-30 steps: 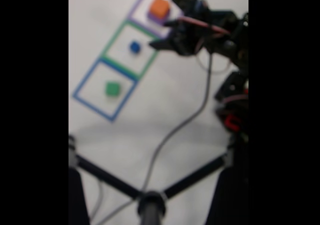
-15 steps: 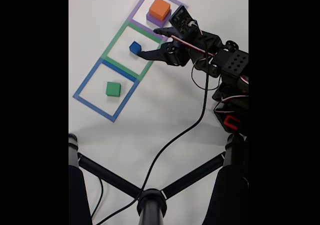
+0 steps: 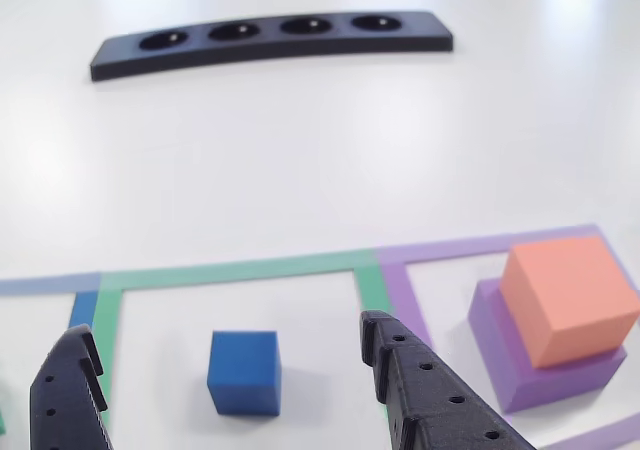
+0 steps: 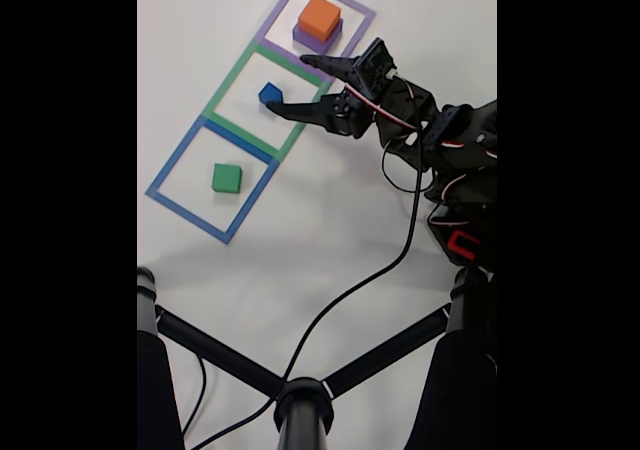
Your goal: Tower of hanoi
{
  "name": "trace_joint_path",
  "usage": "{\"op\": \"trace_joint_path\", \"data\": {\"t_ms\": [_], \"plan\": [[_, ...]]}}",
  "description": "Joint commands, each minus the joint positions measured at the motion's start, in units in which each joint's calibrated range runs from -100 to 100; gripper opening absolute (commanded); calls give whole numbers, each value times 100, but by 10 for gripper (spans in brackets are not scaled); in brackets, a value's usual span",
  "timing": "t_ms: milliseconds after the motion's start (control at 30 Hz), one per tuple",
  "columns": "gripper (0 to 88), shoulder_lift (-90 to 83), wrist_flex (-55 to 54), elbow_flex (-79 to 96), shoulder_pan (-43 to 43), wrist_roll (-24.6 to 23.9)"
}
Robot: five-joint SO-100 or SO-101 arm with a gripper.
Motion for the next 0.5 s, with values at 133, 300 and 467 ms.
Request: {"op": "trace_joint_path", "data": {"t_ms": [133, 300, 467], "plan": [[309, 1397, -647, -857, -10, 59], [308, 1998, -849, -1266, -18, 59], [303, 2439, -1059, -1430, -63, 59]]}}
